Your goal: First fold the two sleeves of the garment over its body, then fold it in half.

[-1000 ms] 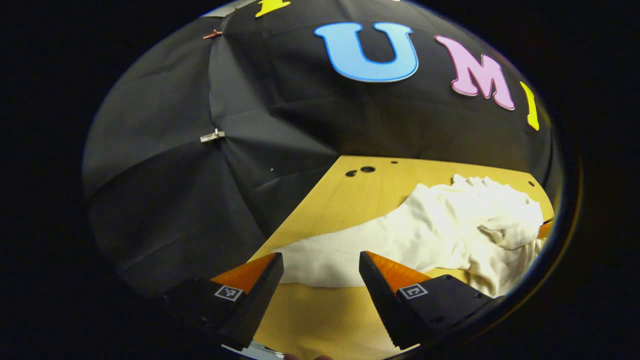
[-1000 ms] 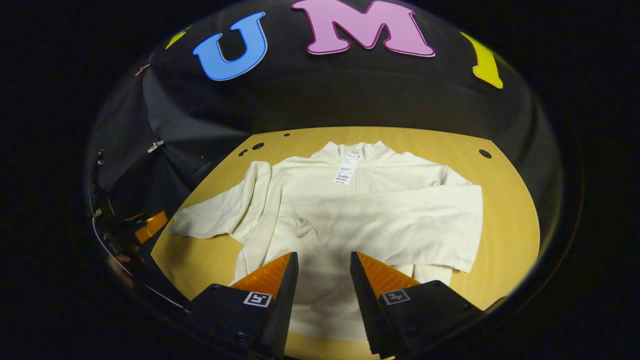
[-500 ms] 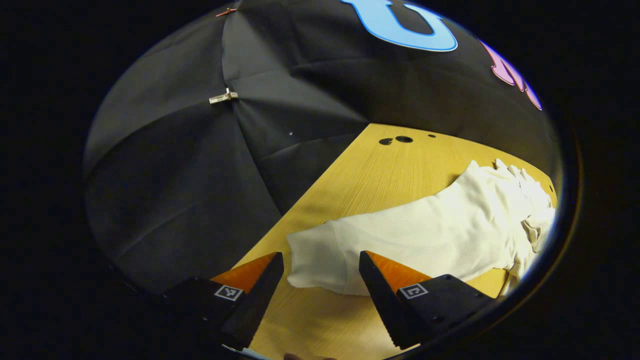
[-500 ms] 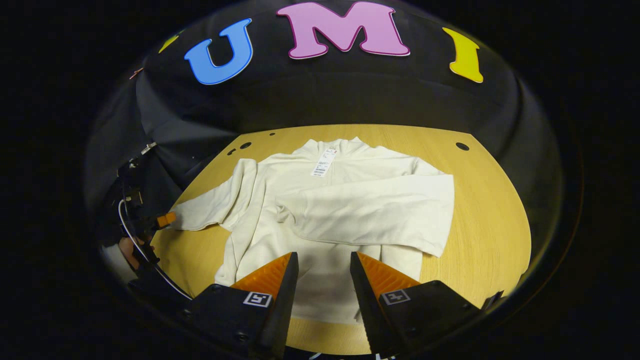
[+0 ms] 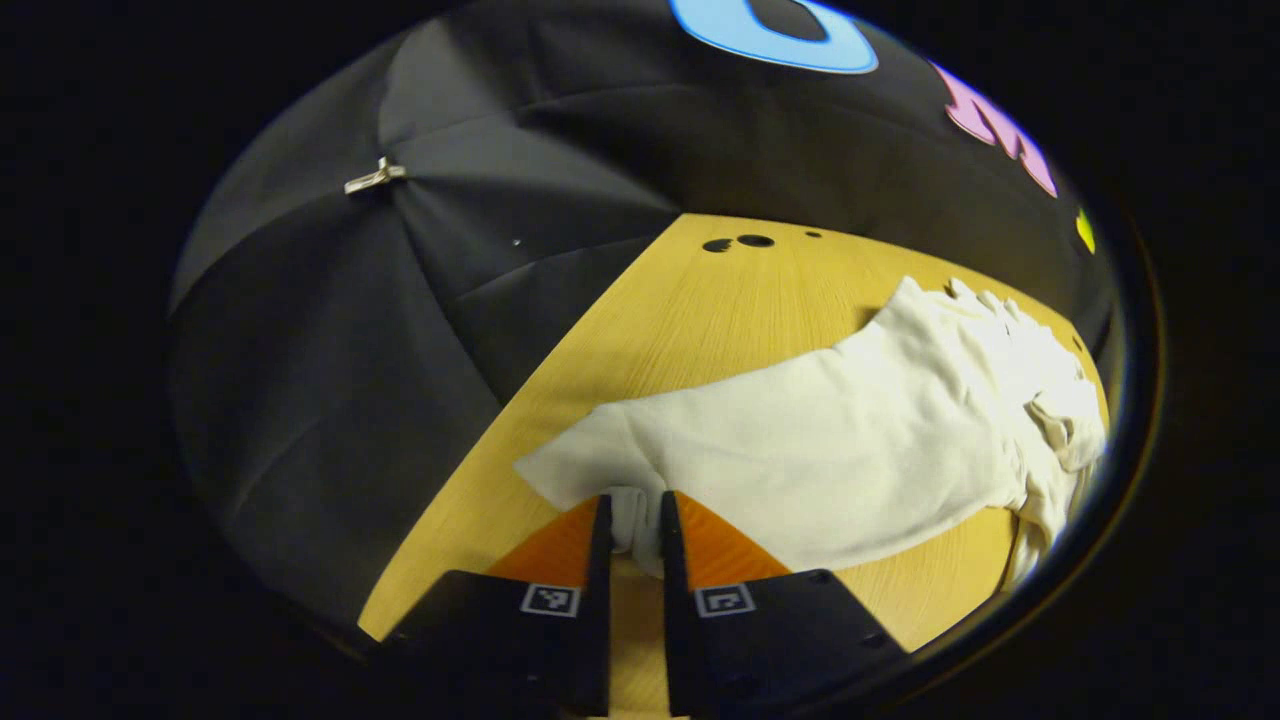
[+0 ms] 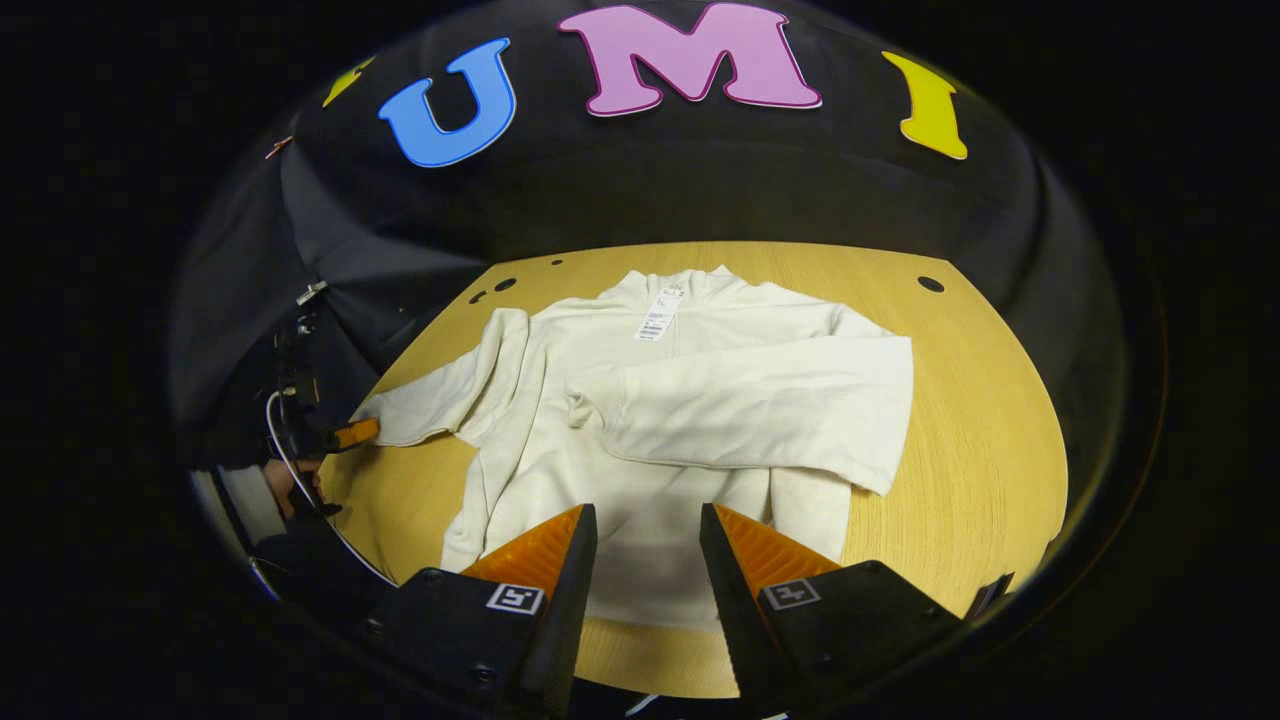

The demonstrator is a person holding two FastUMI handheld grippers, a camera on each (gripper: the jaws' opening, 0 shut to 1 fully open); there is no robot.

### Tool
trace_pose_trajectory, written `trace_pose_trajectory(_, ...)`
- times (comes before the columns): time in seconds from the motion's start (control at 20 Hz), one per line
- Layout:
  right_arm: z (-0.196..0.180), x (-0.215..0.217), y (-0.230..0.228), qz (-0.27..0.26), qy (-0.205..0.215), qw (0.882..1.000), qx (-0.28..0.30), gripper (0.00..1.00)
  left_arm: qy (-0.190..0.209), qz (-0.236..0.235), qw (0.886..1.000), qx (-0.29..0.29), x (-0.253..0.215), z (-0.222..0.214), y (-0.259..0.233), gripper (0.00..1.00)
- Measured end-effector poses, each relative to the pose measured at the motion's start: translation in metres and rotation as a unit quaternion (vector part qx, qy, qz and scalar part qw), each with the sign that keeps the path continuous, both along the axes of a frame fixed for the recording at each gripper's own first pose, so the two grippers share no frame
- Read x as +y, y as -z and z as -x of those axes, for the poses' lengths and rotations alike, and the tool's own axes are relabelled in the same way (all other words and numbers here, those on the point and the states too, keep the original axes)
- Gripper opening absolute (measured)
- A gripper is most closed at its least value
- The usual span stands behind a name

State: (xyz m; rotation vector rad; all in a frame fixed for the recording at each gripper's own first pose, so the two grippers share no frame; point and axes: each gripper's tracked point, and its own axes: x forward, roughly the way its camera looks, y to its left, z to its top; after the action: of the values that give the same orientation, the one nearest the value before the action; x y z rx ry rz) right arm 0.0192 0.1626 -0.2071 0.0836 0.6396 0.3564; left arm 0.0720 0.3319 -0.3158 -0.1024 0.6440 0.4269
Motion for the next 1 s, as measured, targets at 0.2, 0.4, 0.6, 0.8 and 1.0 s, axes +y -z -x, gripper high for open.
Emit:
trace_pose_trajectory(0.2, 0.006, -0.018, 0.0, -0.004, 0.009, 1.0, -0.003, 0.64, 0.035, -0.014, 0.999, 0.008, -0.019, -0.007, -0.014, 0.11)
trace_pose_trajectory(0.4, 0.01, -0.055, 0.008, -0.015, 0.033, 0.999, 0.007, 0.64, 0.03, -0.029, 0.998, -0.051, -0.045, -0.009, -0.067, 0.07)
trace_pose_trajectory(0.6, 0.01, -0.075, 0.015, -0.019, 0.044, 0.999, 0.014, 0.64, 0.044, -0.023, 0.996, -0.08, -0.084, -0.016, -0.102, 0.08)
trace_pose_trajectory(0.8, 0.006, -0.094, 0.021, -0.024, 0.056, 0.998, 0.02, 0.64, 0.081, -0.022, 0.99, -0.112, -0.136, -0.035, -0.142, 0.07)
trace_pose_trajectory(1.0, 0.004, -0.112, 0.024, -0.028, 0.067, 0.997, 0.02, 0.64, 0.125, -0.013, 0.982, -0.138, -0.203, -0.062, -0.174, 0.07)
